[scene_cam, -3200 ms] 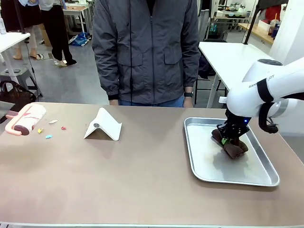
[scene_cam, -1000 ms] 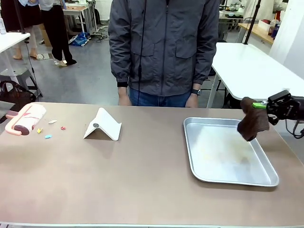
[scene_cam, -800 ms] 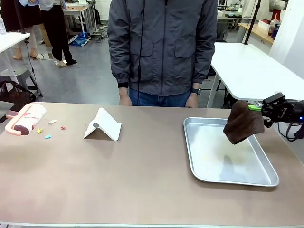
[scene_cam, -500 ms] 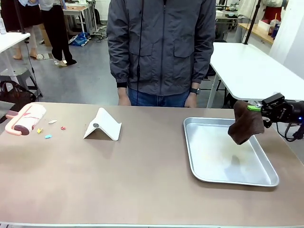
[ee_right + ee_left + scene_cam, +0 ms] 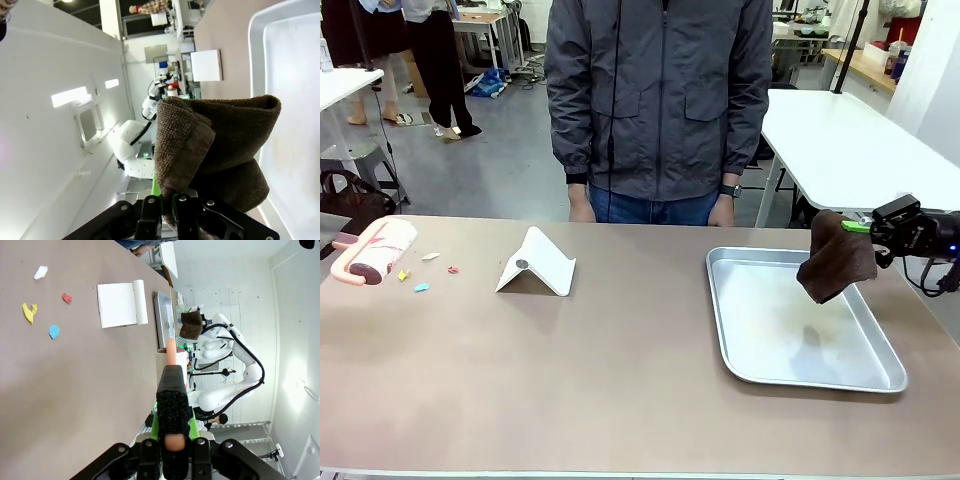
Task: Clean the surface of the table.
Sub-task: If a person points to the right, clean the right side of the table with your right hand, and if they point to the left, clean the left side with your left hand, then clean the area not pointed to by the person.
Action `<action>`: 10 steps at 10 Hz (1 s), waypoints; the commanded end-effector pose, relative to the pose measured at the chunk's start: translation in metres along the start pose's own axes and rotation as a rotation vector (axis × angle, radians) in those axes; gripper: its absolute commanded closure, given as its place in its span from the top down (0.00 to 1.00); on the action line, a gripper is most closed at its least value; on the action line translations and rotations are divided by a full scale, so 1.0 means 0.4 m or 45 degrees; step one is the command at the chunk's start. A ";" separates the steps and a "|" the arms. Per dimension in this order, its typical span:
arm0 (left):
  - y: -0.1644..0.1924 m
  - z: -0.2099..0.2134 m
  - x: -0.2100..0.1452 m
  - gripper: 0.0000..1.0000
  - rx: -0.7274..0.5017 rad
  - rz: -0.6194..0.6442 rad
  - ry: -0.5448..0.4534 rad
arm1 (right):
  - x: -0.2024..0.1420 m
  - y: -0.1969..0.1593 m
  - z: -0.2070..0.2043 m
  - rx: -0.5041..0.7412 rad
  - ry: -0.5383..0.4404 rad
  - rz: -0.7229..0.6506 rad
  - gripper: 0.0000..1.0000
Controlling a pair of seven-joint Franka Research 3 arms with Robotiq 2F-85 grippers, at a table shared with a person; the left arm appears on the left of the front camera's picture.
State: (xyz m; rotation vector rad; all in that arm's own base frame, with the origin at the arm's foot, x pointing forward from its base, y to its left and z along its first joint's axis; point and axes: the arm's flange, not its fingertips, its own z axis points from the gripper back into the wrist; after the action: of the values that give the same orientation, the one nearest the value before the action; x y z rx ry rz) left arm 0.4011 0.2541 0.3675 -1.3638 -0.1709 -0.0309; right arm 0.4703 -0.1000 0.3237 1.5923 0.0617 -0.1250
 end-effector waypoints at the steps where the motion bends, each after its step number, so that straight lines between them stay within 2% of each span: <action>1: -0.008 -0.003 -0.014 0.00 0.000 -0.021 -0.002 | 0.004 0.015 0.003 0.012 0.014 -0.002 0.08; 10: -0.008 -0.003 -0.014 0.00 0.000 -0.021 -0.002 | 0.004 0.015 0.003 0.012 0.014 -0.002 0.08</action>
State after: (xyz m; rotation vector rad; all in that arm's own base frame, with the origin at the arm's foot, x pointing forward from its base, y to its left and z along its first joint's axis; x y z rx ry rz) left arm 0.4011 0.2541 0.3675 -1.3638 -0.1709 -0.0309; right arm 0.4703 -0.1000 0.3237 1.5923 0.0618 -0.1251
